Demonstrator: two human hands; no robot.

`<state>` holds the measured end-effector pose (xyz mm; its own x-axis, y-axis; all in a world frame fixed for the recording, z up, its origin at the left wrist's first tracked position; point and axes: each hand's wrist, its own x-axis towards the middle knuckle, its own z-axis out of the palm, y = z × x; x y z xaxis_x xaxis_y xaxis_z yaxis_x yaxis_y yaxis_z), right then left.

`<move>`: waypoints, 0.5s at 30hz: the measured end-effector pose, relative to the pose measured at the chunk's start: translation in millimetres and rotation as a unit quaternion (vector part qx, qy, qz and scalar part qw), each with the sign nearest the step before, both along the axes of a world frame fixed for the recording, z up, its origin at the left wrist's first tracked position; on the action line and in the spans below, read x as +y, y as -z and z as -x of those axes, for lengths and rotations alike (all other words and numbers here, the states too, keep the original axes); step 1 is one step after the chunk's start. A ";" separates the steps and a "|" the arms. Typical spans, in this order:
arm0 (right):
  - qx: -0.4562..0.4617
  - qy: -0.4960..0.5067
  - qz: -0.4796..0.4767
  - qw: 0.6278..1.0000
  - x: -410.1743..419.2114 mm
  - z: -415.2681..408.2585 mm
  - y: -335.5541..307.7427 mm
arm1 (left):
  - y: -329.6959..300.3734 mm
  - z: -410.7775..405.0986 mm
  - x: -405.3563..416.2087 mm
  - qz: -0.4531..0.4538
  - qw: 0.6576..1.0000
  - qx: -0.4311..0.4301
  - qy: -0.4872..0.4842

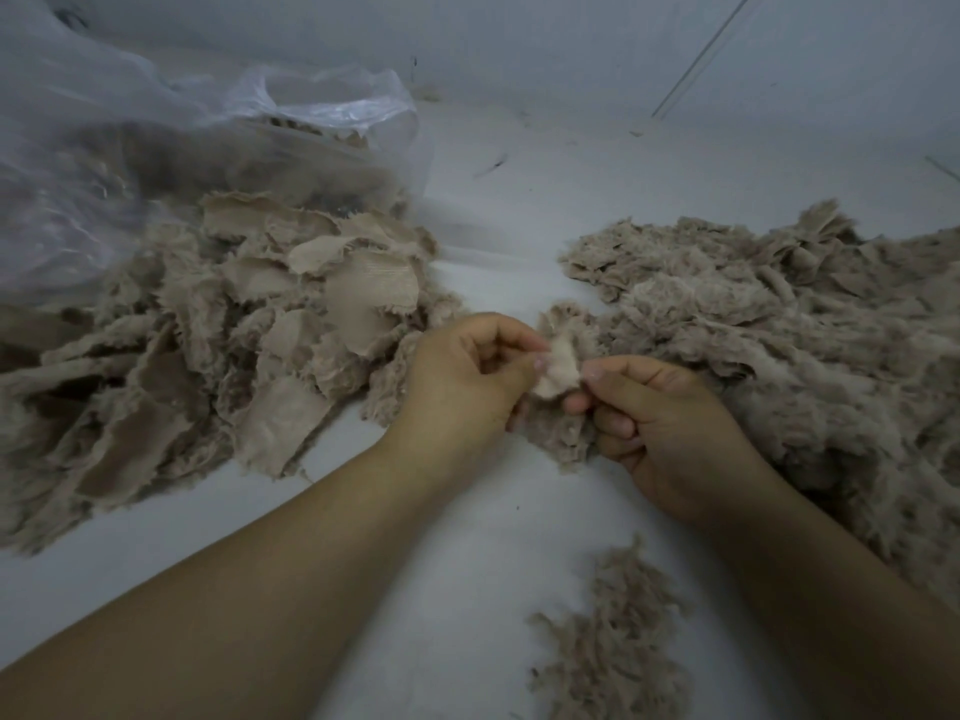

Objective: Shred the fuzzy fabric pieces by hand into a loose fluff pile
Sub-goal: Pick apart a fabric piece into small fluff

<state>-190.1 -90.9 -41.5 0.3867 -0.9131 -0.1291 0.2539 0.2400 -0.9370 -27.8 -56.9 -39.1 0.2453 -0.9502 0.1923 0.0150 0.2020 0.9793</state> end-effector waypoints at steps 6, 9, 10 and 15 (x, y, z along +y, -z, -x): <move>-0.010 0.030 -0.042 0.999 -4.0 -2.3 0.3 | -7.9 -42.1 -4.0 0.024 0.780 -0.590 -0.207; -0.009 0.040 -0.053 0.998 -4.2 -3.4 0.0 | -11.8 -41.1 -1.9 -0.118 0.685 -0.695 -0.184; -0.012 0.042 -0.057 0.997 -4.1 -3.5 -0.3 | -14.5 -39.2 -0.4 -0.112 0.679 -0.702 -0.184; -0.020 0.046 -0.061 0.997 -3.3 -2.9 -1.2 | -9.4 -18.3 5.6 0.107 0.731 -0.652 -0.169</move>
